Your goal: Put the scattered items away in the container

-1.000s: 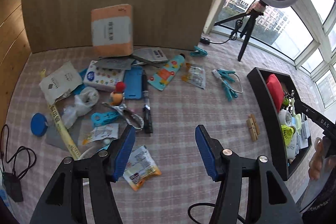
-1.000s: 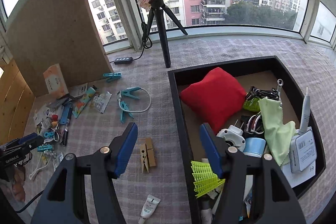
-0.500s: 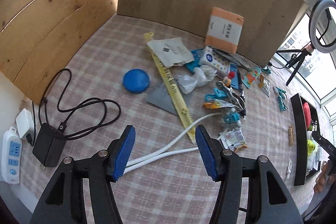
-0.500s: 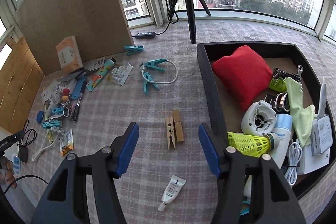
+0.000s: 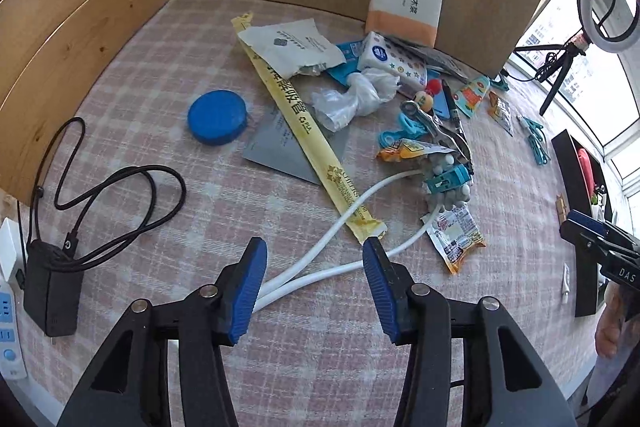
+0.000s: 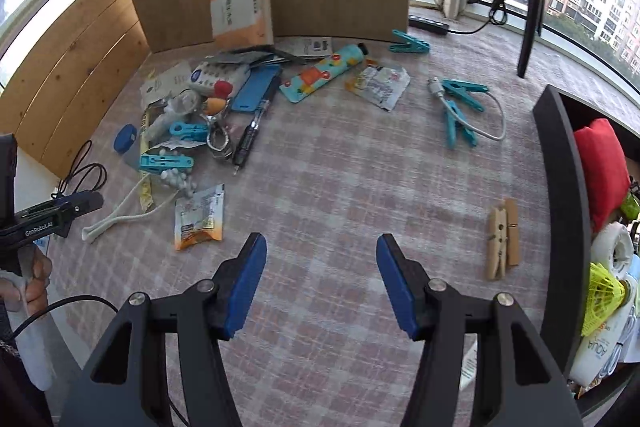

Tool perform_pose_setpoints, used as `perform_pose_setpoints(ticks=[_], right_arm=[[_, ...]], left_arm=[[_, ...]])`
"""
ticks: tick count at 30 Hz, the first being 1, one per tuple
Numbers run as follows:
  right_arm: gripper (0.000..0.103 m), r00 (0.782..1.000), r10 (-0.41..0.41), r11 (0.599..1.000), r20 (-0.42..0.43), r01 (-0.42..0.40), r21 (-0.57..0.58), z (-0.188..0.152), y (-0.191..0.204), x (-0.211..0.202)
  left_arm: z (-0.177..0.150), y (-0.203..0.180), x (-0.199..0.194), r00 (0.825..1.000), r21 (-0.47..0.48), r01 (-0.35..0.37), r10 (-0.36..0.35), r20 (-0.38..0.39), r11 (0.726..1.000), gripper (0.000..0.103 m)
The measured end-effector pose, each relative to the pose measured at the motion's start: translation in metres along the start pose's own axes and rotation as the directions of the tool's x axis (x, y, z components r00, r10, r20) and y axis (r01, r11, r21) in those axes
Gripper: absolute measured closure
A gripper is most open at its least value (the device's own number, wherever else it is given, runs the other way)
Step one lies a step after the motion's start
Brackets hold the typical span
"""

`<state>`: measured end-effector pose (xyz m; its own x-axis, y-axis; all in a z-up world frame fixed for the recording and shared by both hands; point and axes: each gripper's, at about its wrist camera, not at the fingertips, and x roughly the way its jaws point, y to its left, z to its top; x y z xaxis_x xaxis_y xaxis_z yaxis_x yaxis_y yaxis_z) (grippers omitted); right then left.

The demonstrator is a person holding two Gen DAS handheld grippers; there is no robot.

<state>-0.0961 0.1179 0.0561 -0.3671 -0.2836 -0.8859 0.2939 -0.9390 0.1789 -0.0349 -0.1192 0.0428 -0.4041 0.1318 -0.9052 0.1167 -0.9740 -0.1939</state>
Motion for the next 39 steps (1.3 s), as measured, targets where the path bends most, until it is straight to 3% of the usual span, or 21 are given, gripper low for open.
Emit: perform_pose_setpoints(ticks=[8,20,26,31,36,39], right_arm=[[0.047,0.996,0.035,0.995,-0.088,-0.042,-0.085,0.011,0.045,0.045],[0.047,0.990,0.021,0.990,-0.140,-0.041,-0.136,0.017,0.063,0.070],[0.046,0.996,0.044,0.988,-0.075,-0.055,-0.141,0.020,0.068,0.053],[0.047,0.999,0.035,0.964,0.017,-0.030,-0.263,0.026,0.103,0.035],[0.047,0.999,0.036,0.940,0.030,-0.024,-0.340,0.036,0.130,0.042],[0.056,0.999,0.009,0.926,0.035,0.005,-0.377,0.038,0.146,0.049]], left_arm=[[0.006,-0.010,0.026,0.999,0.072,-0.005,0.009,-0.053,0.997,0.059],[0.005,-0.006,0.039,0.996,0.072,0.002,0.004,-0.084,0.997,0.063],[0.006,-0.008,0.040,0.996,0.074,0.024,-0.017,-0.087,0.997,0.066],[0.003,-0.006,0.040,0.997,0.061,0.028,-0.023,-0.079,0.998,0.068],[0.003,-0.009,0.041,0.997,0.074,0.025,-0.019,-0.077,0.997,0.077],[0.003,-0.008,0.043,0.997,0.073,0.024,-0.019,-0.073,0.997,0.081]])
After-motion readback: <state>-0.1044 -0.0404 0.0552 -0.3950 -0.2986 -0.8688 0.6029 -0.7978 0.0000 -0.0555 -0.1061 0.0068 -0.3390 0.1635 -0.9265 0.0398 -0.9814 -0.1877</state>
